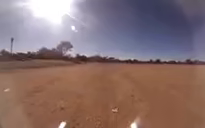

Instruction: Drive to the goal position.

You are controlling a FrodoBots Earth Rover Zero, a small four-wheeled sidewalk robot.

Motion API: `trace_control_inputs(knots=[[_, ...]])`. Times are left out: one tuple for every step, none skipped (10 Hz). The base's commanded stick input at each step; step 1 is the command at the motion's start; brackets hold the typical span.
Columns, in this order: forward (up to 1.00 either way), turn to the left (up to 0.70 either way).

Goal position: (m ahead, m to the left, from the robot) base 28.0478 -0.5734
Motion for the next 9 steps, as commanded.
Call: trace_control_inputs(knots=[[0.5, 0.0], [0.5, 0.0], [0.5, 0.0], [0.5, 0.0], [0.5, 0.0], [0.5, 0.0], [0.5, 0.0], [0.5, 0.0], [0.5, 0.0]])
